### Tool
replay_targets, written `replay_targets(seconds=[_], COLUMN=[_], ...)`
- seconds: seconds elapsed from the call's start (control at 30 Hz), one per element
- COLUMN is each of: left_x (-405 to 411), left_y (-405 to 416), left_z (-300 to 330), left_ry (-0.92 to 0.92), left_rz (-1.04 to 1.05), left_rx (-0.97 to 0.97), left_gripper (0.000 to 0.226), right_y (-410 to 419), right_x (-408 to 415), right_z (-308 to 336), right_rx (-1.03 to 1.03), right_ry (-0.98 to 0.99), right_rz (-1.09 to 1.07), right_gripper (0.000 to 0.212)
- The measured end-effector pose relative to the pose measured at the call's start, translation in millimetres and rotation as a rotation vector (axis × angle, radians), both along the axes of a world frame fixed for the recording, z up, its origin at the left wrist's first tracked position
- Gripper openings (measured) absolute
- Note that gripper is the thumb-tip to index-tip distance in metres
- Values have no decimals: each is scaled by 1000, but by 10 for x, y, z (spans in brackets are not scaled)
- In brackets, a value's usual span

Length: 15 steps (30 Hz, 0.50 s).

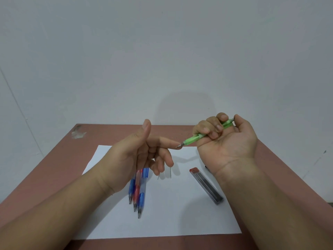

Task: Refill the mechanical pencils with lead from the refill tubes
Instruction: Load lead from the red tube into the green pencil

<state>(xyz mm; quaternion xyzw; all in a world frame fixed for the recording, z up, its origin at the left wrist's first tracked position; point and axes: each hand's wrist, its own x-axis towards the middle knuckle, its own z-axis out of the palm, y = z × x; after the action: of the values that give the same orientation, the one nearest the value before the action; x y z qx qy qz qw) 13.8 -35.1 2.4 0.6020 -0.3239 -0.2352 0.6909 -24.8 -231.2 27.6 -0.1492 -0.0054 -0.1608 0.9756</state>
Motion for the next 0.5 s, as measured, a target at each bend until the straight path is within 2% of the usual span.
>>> replay_targets(seconds=[0.5], left_x=[-4], left_y=[-1], left_z=[7], left_ry=[-1], left_rz=[-6], left_rx=[-13], left_gripper=[80], right_y=[-3], right_x=[-5], right_z=[1], right_rx=[11], right_ry=[0], right_rz=[-19], right_gripper=[35])
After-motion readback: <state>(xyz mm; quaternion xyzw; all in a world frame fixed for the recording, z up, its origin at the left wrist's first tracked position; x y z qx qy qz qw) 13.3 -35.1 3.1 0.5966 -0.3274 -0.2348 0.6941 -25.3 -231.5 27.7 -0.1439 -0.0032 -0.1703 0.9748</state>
